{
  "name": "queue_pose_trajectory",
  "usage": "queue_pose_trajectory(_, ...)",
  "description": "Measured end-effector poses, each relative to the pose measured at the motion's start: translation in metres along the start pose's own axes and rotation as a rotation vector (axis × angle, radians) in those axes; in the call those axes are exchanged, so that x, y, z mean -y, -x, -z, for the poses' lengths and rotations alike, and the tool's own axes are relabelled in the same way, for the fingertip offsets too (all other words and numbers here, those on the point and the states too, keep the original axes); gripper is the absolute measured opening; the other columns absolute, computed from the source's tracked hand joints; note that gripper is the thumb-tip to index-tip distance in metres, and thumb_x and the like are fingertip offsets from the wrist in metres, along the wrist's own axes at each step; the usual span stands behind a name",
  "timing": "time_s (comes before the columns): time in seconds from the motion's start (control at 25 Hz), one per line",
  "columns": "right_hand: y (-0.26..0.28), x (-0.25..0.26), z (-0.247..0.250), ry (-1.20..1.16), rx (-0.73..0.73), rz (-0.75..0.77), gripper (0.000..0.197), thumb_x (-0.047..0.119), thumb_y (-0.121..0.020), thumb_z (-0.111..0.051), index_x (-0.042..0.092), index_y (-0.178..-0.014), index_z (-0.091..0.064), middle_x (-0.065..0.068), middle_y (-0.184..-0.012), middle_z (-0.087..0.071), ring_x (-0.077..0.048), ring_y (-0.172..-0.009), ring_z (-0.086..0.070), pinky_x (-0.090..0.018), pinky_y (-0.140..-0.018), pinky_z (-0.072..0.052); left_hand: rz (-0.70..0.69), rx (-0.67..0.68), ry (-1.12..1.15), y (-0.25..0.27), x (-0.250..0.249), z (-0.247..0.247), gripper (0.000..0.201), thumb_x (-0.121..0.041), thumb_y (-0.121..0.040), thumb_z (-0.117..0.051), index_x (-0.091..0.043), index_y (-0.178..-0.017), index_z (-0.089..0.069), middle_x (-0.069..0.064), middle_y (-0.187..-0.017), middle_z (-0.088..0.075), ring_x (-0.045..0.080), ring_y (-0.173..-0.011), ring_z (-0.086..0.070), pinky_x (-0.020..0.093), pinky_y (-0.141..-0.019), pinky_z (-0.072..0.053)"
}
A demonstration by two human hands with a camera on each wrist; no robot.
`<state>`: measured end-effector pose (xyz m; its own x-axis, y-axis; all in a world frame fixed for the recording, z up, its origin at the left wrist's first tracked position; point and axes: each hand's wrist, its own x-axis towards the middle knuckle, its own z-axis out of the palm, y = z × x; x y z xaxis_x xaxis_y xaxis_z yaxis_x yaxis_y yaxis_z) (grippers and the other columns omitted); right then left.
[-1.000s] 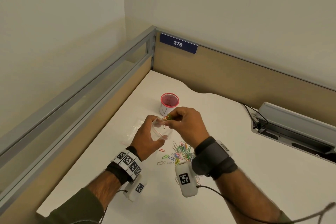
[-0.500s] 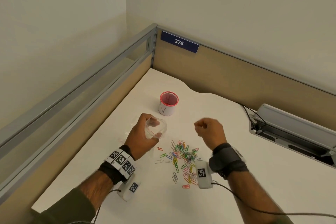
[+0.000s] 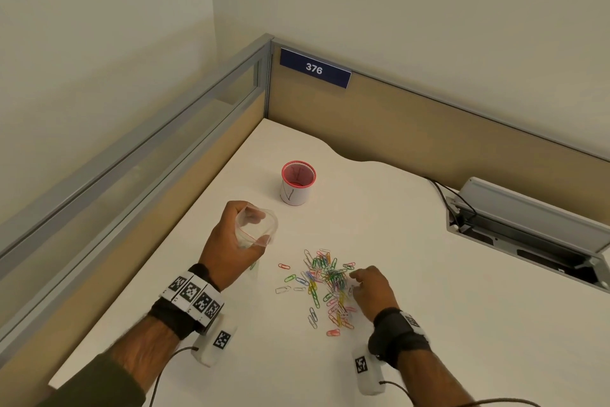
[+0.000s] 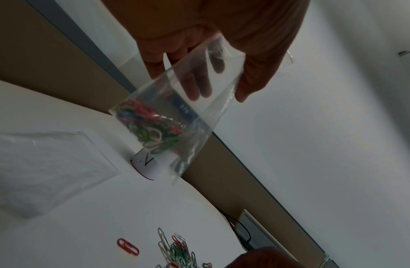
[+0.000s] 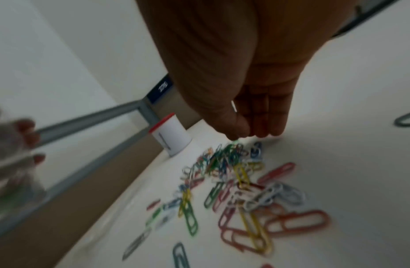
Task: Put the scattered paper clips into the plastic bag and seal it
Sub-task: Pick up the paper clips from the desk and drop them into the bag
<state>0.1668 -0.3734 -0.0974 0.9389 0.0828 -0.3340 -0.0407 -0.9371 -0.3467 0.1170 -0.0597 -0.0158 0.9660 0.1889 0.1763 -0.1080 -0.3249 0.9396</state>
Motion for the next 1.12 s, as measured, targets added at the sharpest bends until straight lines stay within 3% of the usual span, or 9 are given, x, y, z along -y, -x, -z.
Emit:
queue_pose_trajectory(0.16,0.030,-0.046,0.014,0.054,-0.050,-0.243,0.035,0.027,-0.087,-0.063,0.011,-0.119,-0.059,-0.011,-0.123,-0.054,-0.027,-0.113,-0.055,-0.034,-0.097,-0.046,-0.011,-0.006,0.005,-0.002,0.001,0.006,0.054,-0.008,-0.076,-0.080,-0.016,-0.118,-0.047,-0.006,-0.112,-0.062,0.010,-0.111,-0.061,0.016,-0.092,-0.045)
queue_pose_trajectory(0.24,0.045,-0.048,0.007,0.054,-0.046,-0.333,0.035,0.028,-0.086,-0.063,0.009,-0.115,-0.059,-0.012,-0.120,-0.055,-0.028,-0.109,-0.058,-0.034,-0.092,-0.047,-0.015,-0.010,0.017,-0.003,0.003,0.008,0.055,-0.011,-0.076,-0.081,-0.017,-0.118,-0.046,-0.012,-0.112,-0.063,0.010,-0.111,-0.061,0.018,-0.093,-0.045)
queue_pose_trajectory(0.4,0.043,-0.014,-0.019,-0.039,-0.095,-0.311,0.022,0.013,-0.090,-0.052,0.007,-0.109,-0.061,-0.012,-0.113,-0.061,-0.028,-0.103,-0.061,-0.033,-0.090,-0.049,-0.014,-0.007,0.030,-0.003,0.004,0.004,0.055,-0.008,-0.076,-0.081,-0.016,-0.118,-0.046,-0.019,-0.111,-0.061,0.004,-0.109,-0.060,0.019,-0.096,-0.045)
queue_pose_trajectory(0.52,0.028,0.009,-0.020,-0.341,-0.110,-0.235,0.018,0.007,-0.087,-0.058,0.010,-0.100,-0.069,-0.009,-0.103,-0.071,-0.024,-0.092,-0.066,-0.034,-0.090,-0.054,-0.029,0.011,0.040,-0.002,0.001,-0.001,0.054,-0.007,-0.077,-0.080,-0.016,-0.118,-0.046,-0.016,-0.111,-0.062,0.006,-0.110,-0.061,0.020,-0.097,-0.044)
queue_pose_trajectory(0.6,0.022,0.005,-0.009,-0.456,-0.177,-0.261,0.019,0.005,-0.088,-0.057,0.011,-0.100,-0.070,-0.009,-0.100,-0.072,-0.024,-0.084,-0.068,-0.039,-0.088,-0.057,-0.041,0.014,0.040,-0.001,-0.001,-0.001,0.054,-0.006,-0.077,-0.079,-0.016,-0.118,-0.046,-0.012,-0.112,-0.063,0.009,-0.110,-0.061,0.021,-0.097,-0.044)
queue_pose_trajectory(0.76,0.033,-0.016,-0.002,-0.245,-0.172,-0.378,0.013,0.009,-0.090,-0.054,0.014,-0.091,-0.066,-0.004,-0.093,-0.064,-0.021,-0.084,-0.059,-0.034,-0.088,-0.052,-0.046,0.010,0.036,0.003,-0.003,0.004,0.054,-0.005,-0.076,-0.079,-0.016,-0.118,-0.046,-0.008,-0.113,-0.063,0.011,-0.111,-0.061,0.021,-0.097,-0.044)
queue_pose_trajectory(0.96,0.038,0.015,-0.025,-0.171,-0.078,-0.135,0.020,0.012,-0.088,-0.056,0.013,-0.101,-0.072,-0.008,-0.109,-0.068,-0.023,-0.098,-0.064,-0.030,-0.090,-0.050,-0.025,0.027,0.032,0.010,-0.003,0.008,0.055,-0.005,-0.077,-0.079,-0.018,-0.118,-0.046,-0.021,-0.111,-0.061,0.006,-0.111,-0.060,0.018,-0.094,-0.044)
queue_pose_trajectory(1.12,0.017,0.024,-0.002,-0.105,-0.070,-0.052,0.032,0.012,-0.091,-0.054,0.018,-0.122,-0.060,-0.008,-0.127,-0.057,-0.026,-0.116,-0.056,-0.033,-0.101,-0.045,-0.021,0.005,0.022,0.020,-0.011,0.006,0.054,-0.006,-0.077,-0.079,-0.016,-0.118,-0.046,-0.021,-0.111,-0.061,0.002,-0.111,-0.059,0.014,-0.094,-0.043)
